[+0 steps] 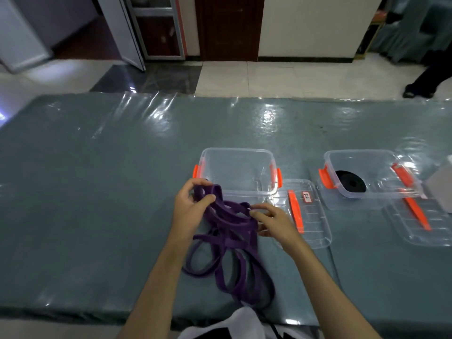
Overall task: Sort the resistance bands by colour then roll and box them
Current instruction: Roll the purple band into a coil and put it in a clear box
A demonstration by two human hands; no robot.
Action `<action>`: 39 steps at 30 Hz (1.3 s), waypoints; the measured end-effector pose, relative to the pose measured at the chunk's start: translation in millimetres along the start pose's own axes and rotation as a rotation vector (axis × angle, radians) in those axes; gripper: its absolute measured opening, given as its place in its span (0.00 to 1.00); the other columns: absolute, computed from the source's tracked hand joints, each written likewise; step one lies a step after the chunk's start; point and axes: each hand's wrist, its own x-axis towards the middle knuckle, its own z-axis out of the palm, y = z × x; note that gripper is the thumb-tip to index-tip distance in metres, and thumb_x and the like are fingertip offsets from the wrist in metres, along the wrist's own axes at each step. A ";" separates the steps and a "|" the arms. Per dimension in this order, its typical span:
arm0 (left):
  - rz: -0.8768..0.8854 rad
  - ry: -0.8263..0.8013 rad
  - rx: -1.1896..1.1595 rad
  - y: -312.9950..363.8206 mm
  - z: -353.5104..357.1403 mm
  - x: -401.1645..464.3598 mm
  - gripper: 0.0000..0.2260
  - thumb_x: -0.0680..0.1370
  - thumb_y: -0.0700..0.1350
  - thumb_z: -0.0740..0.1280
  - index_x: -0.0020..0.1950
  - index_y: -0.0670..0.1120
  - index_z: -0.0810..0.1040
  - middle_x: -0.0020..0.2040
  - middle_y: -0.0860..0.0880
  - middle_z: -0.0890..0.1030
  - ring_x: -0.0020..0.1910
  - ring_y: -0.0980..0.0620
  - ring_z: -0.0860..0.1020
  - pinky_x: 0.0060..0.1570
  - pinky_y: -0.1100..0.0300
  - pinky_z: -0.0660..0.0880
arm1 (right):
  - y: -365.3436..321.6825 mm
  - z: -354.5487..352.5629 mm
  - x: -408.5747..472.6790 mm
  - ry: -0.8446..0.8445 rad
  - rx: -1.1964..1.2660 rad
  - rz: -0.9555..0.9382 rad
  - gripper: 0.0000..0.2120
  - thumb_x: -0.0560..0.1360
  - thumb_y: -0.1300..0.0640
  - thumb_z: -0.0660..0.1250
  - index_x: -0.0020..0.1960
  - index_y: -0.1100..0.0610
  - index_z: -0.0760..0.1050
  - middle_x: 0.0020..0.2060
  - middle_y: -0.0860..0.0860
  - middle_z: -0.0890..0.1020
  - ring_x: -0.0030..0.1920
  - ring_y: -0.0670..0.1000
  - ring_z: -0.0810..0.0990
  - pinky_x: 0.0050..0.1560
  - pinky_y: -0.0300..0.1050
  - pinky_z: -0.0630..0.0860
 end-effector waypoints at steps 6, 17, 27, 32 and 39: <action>0.217 -0.101 0.091 39.2 2.6 0.0 0.23 0.72 0.34 0.73 0.57 0.59 0.81 0.55 0.53 0.85 0.48 0.47 0.83 0.48 0.58 0.81 | -23.4 -0.7 4.1 0.019 -0.426 -0.122 0.10 0.82 0.47 0.69 0.55 0.53 0.85 0.45 0.49 0.86 0.45 0.47 0.83 0.56 0.53 0.82; 0.342 -0.231 -0.003 98.3 3.7 12.3 0.14 0.82 0.36 0.69 0.65 0.51 0.80 0.67 0.39 0.79 0.54 0.45 0.85 0.56 0.53 0.83 | -104.7 41.7 0.9 -0.241 -0.120 -0.594 0.18 0.77 0.49 0.77 0.66 0.44 0.80 0.55 0.42 0.87 0.57 0.44 0.86 0.58 0.36 0.80; 0.206 -0.113 0.175 27.2 -28.9 35.5 0.28 0.73 0.52 0.79 0.69 0.66 0.74 0.57 0.59 0.82 0.57 0.52 0.84 0.54 0.60 0.83 | -108.4 21.9 7.9 -0.270 -0.090 -0.536 0.17 0.78 0.59 0.73 0.63 0.45 0.75 0.41 0.46 0.86 0.37 0.50 0.85 0.42 0.43 0.83; -0.002 -0.171 0.234 -23.4 -28.7 30.1 0.44 0.59 0.59 0.85 0.67 0.70 0.63 0.68 0.54 0.74 0.65 0.54 0.78 0.57 0.58 0.81 | -111.5 14.1 3.3 -0.336 -0.015 -0.517 0.15 0.75 0.47 0.77 0.58 0.50 0.80 0.29 0.53 0.79 0.27 0.51 0.76 0.30 0.44 0.76; -0.021 -0.682 0.287 -18.2 -12.7 42.5 0.27 0.76 0.39 0.75 0.74 0.55 0.75 0.68 0.54 0.81 0.66 0.52 0.81 0.63 0.57 0.79 | -131.8 16.4 14.9 -0.348 0.062 -0.595 0.14 0.74 0.46 0.77 0.55 0.53 0.83 0.28 0.47 0.78 0.24 0.47 0.71 0.28 0.38 0.70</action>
